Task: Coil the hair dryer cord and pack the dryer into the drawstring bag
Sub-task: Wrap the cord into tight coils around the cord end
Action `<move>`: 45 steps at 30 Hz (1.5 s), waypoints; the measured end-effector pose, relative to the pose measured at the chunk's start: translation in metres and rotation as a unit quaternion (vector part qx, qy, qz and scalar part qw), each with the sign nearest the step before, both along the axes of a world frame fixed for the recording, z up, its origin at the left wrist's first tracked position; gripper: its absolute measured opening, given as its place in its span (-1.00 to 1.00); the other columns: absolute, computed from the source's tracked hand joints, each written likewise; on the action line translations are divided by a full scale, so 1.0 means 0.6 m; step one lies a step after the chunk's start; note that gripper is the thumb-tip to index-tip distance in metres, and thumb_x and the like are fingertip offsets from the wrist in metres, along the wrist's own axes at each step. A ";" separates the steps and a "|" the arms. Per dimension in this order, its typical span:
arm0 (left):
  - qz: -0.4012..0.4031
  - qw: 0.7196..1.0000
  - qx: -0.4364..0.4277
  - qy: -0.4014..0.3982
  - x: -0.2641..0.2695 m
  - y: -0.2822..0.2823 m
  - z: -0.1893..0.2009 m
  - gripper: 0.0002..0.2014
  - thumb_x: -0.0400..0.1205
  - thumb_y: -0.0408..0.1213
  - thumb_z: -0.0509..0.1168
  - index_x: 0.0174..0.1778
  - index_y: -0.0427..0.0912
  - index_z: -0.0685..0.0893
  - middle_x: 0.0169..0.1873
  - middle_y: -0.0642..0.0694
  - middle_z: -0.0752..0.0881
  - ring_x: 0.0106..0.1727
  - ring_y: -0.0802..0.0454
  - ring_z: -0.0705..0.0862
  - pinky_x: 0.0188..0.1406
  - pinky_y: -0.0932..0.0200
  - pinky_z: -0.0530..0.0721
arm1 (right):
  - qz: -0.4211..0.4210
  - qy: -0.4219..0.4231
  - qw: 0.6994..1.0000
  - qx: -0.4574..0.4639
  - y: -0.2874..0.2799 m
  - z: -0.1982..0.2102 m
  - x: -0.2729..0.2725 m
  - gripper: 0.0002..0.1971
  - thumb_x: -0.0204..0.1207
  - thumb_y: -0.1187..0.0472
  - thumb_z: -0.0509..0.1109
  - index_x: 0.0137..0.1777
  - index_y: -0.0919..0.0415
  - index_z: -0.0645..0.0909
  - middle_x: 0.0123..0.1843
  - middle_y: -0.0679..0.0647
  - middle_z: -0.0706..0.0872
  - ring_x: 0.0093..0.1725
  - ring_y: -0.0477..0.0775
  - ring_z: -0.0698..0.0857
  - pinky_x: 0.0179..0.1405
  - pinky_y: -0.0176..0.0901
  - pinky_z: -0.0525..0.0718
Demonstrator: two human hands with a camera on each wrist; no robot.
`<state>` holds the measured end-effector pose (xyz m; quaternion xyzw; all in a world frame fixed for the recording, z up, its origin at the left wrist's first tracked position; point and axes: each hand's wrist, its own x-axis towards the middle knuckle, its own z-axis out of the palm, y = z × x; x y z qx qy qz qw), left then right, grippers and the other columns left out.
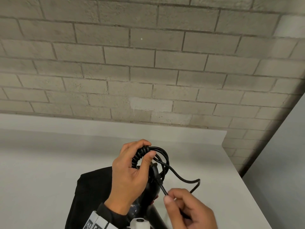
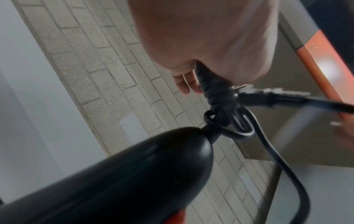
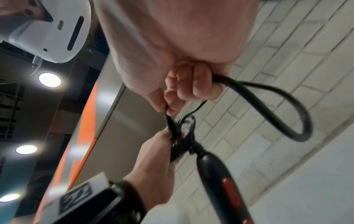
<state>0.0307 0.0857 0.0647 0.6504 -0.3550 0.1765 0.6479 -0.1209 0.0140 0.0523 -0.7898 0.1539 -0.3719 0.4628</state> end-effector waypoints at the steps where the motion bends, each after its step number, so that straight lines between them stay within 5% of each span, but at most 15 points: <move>1: -0.003 1.000 -0.003 0.009 0.002 0.001 -0.001 -0.80 0.59 -0.03 0.36 0.12 0.12 0.70 -0.06 0.13 0.72 -0.02 0.05 0.75 0.01 0.30 0.68 | -0.007 -0.011 1.000 -0.006 -0.009 0.006 -0.010 -0.77 0.19 -0.24 0.37 -0.39 -0.12 0.66 -0.65 -0.18 0.40 -0.63 -0.26 0.34 -0.60 -0.50 0.34; 5: -0.004 1.000 -0.003 0.017 0.006 0.007 0.000 -0.79 0.58 -0.03 0.35 0.12 0.12 0.68 -0.06 0.12 0.72 0.03 0.10 0.74 0.04 0.45 0.61 | 0.012 -0.004 0.993 -0.115 -0.074 0.011 -0.044 -0.73 0.27 -0.16 0.45 -0.50 -0.04 0.60 -0.64 -0.13 0.44 -0.63 -0.32 0.35 -0.58 -0.57 0.32; 8: -0.016 1.000 -0.004 0.023 0.003 0.007 -0.001 -0.78 0.58 -0.03 0.35 0.12 0.11 0.69 -0.04 0.09 0.72 0.04 0.12 0.74 0.05 0.44 0.62 | 0.018 0.109 0.969 -0.223 -0.140 -0.026 -0.064 -0.74 0.34 -0.16 0.49 -0.45 -0.09 0.61 -0.52 -0.16 0.52 -0.49 -0.34 0.47 -0.41 -0.60 0.40; 14: -0.026 1.000 -0.002 0.011 -0.005 -0.001 0.002 -0.79 0.58 -0.04 0.35 0.13 0.16 0.67 -0.03 0.11 0.72 0.06 0.13 0.74 0.07 0.44 0.62 | 0.068 0.159 0.922 -0.346 -0.195 -0.094 -0.070 -0.68 0.62 -0.23 0.19 -0.28 -0.20 0.64 -0.21 -0.31 0.56 -0.13 -0.43 0.56 0.02 -0.56 0.48; 16: -0.025 1.000 -0.001 0.010 -0.006 -0.004 0.003 -0.79 0.58 -0.03 0.35 0.13 0.19 0.66 -0.02 0.15 0.71 0.07 0.13 0.74 0.07 0.45 0.61 | 0.059 0.124 0.927 -0.349 -0.159 -0.053 -0.066 -0.75 0.58 -0.13 0.30 -0.33 -0.17 0.62 -0.28 -0.29 0.58 -0.18 -0.43 0.58 0.07 -0.61 0.40; 19: -0.022 1.000 0.004 0.004 -0.006 -0.006 0.004 -0.79 0.58 -0.03 0.35 0.13 0.21 0.65 0.00 0.17 0.71 0.07 0.12 0.73 0.07 0.45 0.62 | 0.011 -0.001 0.947 -0.320 -0.089 -0.013 -0.055 -0.66 0.57 -0.07 0.30 -0.44 -0.06 0.62 -0.43 -0.20 0.55 -0.33 -0.33 0.53 -0.12 -0.53 0.47; 21: -0.022 1.000 0.006 0.001 -0.007 -0.008 0.004 -0.78 0.58 -0.03 0.34 0.14 0.20 0.65 -0.03 0.15 0.72 0.07 0.12 0.74 0.07 0.43 0.62 | -0.049 -0.054 0.961 -0.266 -0.051 0.002 -0.033 -0.67 0.54 -0.05 0.31 -0.41 0.02 0.68 -0.39 -0.14 0.61 -0.25 -0.26 0.57 -0.12 -0.51 0.51; 23: -0.022 1.000 0.007 0.000 -0.009 -0.009 0.004 -0.78 0.58 -0.03 0.35 0.15 0.18 0.66 -0.02 0.13 0.72 0.07 0.10 0.74 0.08 0.40 0.64 | -0.104 -0.077 0.973 -0.190 -0.026 0.004 -0.005 -0.82 0.39 0.01 0.42 -0.15 0.08 0.74 -0.14 -0.05 0.70 -0.03 -0.23 0.63 0.02 -0.59 0.47; 24: -0.022 1.000 0.008 0.002 -0.010 -0.010 0.004 -0.78 0.58 -0.03 0.35 0.15 0.17 0.67 -0.02 0.11 0.72 0.07 0.09 0.74 0.08 0.38 0.64 | -0.100 -0.069 0.982 -0.147 -0.019 0.004 0.007 -0.72 0.36 0.02 0.44 0.05 0.04 0.69 0.03 -0.08 0.69 0.11 -0.23 0.63 0.09 -0.63 0.45; 26: -0.019 1.000 0.010 0.002 -0.011 -0.009 0.005 -0.78 0.58 -0.04 0.35 0.14 0.15 0.67 -0.02 0.08 0.73 0.07 0.10 0.74 0.07 0.39 0.64 | -0.049 -0.019 0.995 -0.082 -0.008 -0.008 0.024 -0.47 0.39 0.03 0.47 0.33 -0.33 0.40 0.22 -0.31 0.60 0.21 -0.30 0.61 0.09 -0.69 0.43; 29: -0.011 1.000 0.017 -0.004 -0.009 -0.006 0.008 -0.77 0.58 -0.03 0.35 0.14 0.13 0.67 -0.02 0.07 0.72 0.07 0.13 0.74 0.06 0.42 0.62 | -0.014 0.068 0.994 -0.084 -0.004 -0.009 0.031 -0.40 0.39 -0.07 0.39 0.24 -0.67 0.16 0.14 -0.42 0.53 -0.08 -0.31 0.65 -0.26 -0.55 0.59; 32: -0.014 1.000 0.025 -0.006 -0.008 -0.004 0.007 -0.76 0.58 -0.02 0.35 0.15 0.08 0.69 -0.01 0.08 0.72 0.07 0.13 0.73 0.07 0.42 0.62 | -0.066 0.058 0.963 -0.254 -0.020 0.020 0.024 -0.67 0.44 -0.07 0.35 0.20 -0.31 0.45 -0.19 -0.30 0.60 -0.26 -0.28 0.55 -0.47 -0.53 0.52; 35: -0.014 0.999 0.026 -0.013 -0.009 -0.004 0.005 -0.75 0.59 -0.03 0.35 0.15 0.02 0.71 0.00 0.11 0.71 0.08 0.10 0.73 0.07 0.39 0.64 | -0.102 0.028 0.928 -0.358 -0.050 0.053 0.019 -0.83 0.53 -0.04 0.31 0.04 -0.09 0.66 -0.26 -0.19 0.68 -0.44 -0.19 0.58 -0.56 -0.43 0.48; 39: -0.029 0.999 0.019 -0.027 -0.009 -0.003 0.007 -0.77 0.59 -0.04 0.36 0.14 0.07 0.69 0.00 0.22 0.69 0.08 0.06 0.73 0.05 0.36 0.65 | -0.082 0.022 0.885 -0.457 -0.084 0.105 0.015 -0.83 0.61 0.03 0.30 -0.06 0.00 0.73 -0.22 -0.12 0.69 -0.44 0.01 0.61 -0.47 -0.23 0.50; 45: -0.063 0.997 0.025 -0.032 -0.013 0.003 0.012 -0.67 0.62 0.18 0.29 0.15 0.07 0.69 0.00 0.19 0.69 0.09 0.03 0.72 0.05 0.33 0.67 | 0.002 0.035 0.861 -0.508 -0.112 0.162 0.037 -0.85 0.65 0.03 0.27 0.00 -0.03 0.67 -0.16 -0.15 0.64 -0.28 0.05 0.51 -0.26 -0.05 0.49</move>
